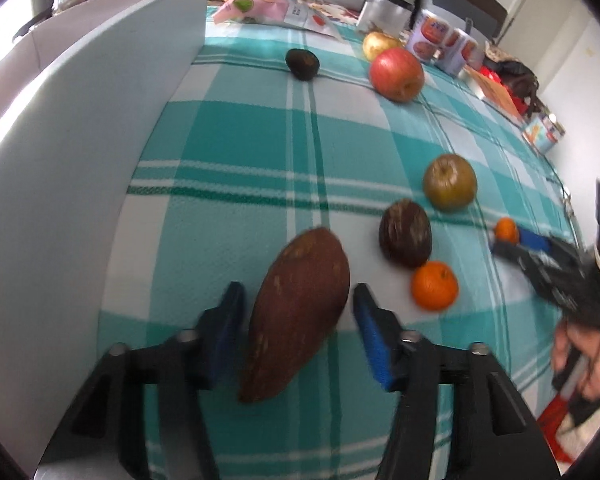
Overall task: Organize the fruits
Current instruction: 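Grasp the second sweet potato with the left tool while the right tool grasps a tangerine, then carry both fruits over the white box and open both tools to release them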
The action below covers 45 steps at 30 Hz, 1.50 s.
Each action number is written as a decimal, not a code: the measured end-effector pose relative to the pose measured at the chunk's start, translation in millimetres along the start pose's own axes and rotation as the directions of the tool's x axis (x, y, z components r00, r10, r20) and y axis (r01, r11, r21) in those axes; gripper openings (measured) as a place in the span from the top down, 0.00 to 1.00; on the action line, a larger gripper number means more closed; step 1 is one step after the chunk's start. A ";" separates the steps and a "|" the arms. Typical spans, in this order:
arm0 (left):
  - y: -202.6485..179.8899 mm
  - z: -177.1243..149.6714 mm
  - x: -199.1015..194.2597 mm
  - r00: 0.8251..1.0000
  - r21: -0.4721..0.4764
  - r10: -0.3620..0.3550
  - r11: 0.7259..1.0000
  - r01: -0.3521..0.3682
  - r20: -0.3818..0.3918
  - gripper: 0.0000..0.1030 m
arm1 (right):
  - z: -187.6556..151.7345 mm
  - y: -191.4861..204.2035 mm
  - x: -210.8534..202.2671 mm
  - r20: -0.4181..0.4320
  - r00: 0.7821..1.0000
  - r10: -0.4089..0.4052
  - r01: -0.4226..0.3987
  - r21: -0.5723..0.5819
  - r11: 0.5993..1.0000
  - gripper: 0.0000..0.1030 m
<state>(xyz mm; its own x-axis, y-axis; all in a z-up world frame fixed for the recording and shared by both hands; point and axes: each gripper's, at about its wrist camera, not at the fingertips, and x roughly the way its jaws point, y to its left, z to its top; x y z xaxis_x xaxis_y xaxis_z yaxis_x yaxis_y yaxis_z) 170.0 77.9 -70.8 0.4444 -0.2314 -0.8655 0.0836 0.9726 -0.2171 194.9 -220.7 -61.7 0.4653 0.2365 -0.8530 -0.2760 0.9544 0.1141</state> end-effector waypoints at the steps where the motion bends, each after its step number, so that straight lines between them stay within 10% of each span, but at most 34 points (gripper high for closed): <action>1: 0.6 -1.8 -1.4 1.000 0.007 0.003 1.000 -0.003 0.002 0.40 | 2.5 2.8 2.7 0.009 0.999 -0.038 0.038 -0.029 0.999 0.66; 4: 2.0 -5.8 -2.4 1.000 0.027 -0.005 1.000 0.005 -0.001 0.57 | 5.4 5.5 -2.0 -0.003 0.999 -0.032 0.032 -0.051 0.998 0.72; 11: 6.3 -19.3 -29.1 0.991 -0.071 -0.127 0.989 0.130 0.047 0.59 | -11.8 -2.0 -47.6 -0.001 0.996 0.093 -0.093 0.074 0.993 0.72; 16: 25.4 -28.6 -112.9 0.931 -0.207 -0.309 0.915 0.347 0.195 0.59 | 8.4 33.7 -86.3 0.034 0.978 0.206 -0.208 0.066 0.976 0.72; 21: 70.5 -18.7 -203.7 0.892 -0.233 -0.250 0.906 0.353 0.378 0.59 | 60.1 126.4 -109.2 0.075 0.920 0.384 -0.381 -0.050 0.923 0.72; 30: 187.9 -29.0 -166.8 0.981 -0.472 0.072 0.881 0.021 0.179 0.59 | 105.2 308.3 -57.3 -0.120 0.844 0.522 -0.536 -0.173 0.826 0.72; 35: 203.1 -40.8 -161.4 0.981 -0.509 0.121 0.860 -0.028 0.150 0.48 | 104.1 347.2 -16.3 -0.187 0.865 0.466 -0.494 -0.157 0.855 0.67; 39: 197.3 -40.8 -182.4 0.957 -0.530 0.161 0.848 -0.008 0.243 0.26 | 110.1 327.5 -30.9 -0.073 0.887 0.457 -0.462 -0.095 0.882 0.12; 45: 128.9 -30.7 -189.8 0.945 -0.393 0.085 0.918 0.049 0.315 0.21 | 96.7 251.6 -81.7 0.140 0.937 0.320 -0.292 -0.186 0.938 0.03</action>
<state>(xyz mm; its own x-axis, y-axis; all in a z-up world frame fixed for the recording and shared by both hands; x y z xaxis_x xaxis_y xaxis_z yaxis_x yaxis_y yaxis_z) 69.1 246.4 51.5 0.7080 -0.1289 -0.6944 -0.2524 0.8721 -0.4192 168.7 17.7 85.9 0.4658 0.5522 -0.6915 -0.5516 0.7922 0.2611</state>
